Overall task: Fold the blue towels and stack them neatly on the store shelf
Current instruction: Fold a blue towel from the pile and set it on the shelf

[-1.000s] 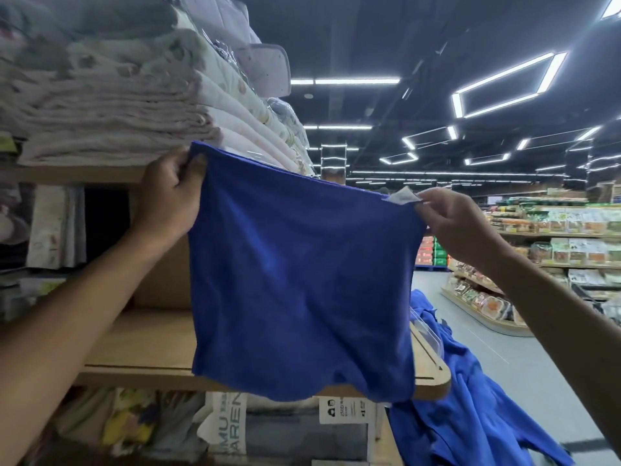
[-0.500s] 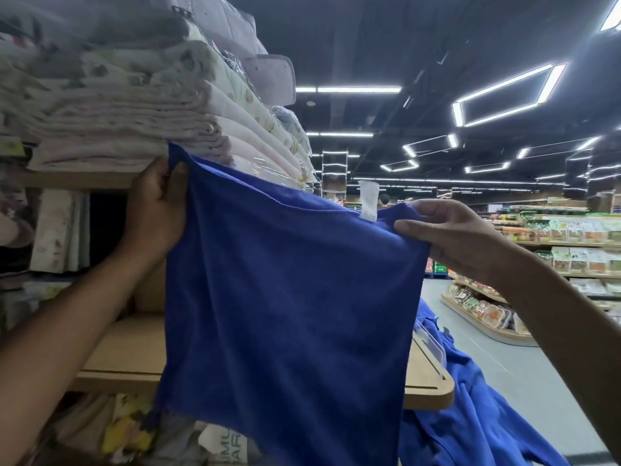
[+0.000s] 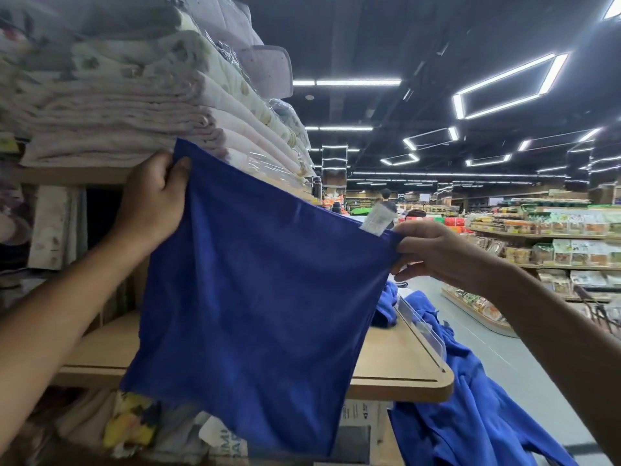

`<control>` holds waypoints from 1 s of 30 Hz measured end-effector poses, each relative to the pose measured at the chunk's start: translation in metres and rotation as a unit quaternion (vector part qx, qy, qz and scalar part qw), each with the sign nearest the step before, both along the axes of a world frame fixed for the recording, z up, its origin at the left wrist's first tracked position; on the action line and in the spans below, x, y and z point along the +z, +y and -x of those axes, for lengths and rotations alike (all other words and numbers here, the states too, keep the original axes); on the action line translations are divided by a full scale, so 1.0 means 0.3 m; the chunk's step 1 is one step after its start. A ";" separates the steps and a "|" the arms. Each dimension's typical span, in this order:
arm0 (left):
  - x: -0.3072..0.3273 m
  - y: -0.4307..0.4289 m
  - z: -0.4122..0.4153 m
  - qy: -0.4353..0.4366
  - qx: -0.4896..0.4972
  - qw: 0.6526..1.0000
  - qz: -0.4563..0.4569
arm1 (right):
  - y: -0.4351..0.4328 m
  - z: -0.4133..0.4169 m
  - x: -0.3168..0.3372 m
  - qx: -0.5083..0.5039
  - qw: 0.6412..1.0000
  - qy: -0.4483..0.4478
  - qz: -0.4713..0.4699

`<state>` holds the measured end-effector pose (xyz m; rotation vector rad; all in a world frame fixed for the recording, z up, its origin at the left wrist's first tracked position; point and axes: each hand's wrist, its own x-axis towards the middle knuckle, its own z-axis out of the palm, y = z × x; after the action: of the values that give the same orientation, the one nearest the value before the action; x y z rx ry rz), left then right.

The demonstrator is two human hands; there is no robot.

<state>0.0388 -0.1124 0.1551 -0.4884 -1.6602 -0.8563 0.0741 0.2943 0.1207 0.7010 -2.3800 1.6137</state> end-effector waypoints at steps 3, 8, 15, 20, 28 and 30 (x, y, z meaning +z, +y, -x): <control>-0.015 -0.012 0.007 0.009 -0.001 1.000 0.014 | -0.008 0.004 -0.020 -0.025 0.999 0.029 -0.020; -0.048 -0.032 -0.008 0.004 0.011 1.000 0.004 | -0.001 0.005 -0.034 -0.128 0.985 0.110 -0.040; -0.056 -0.104 -0.016 -0.109 -0.171 0.969 -0.140 | 0.101 -0.079 0.089 0.131 0.982 0.011 0.135; -0.141 -0.105 -0.036 -0.197 -0.231 0.941 -0.148 | 0.104 -0.056 0.041 0.023 0.991 0.004 0.135; -0.509 -0.072 0.124 -0.469 -0.218 0.824 -0.230 | 0.028 0.087 -0.259 -0.111 0.972 -0.162 0.131; -0.567 -0.056 0.169 -0.482 -0.200 0.816 -0.250 | 0.008 0.121 -0.312 -0.125 0.965 -0.176 0.148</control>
<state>-0.0120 -0.1292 -0.0150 0.0225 -2.1197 -2.0316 0.0378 0.2968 0.0270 0.0561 -2.2490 2.0490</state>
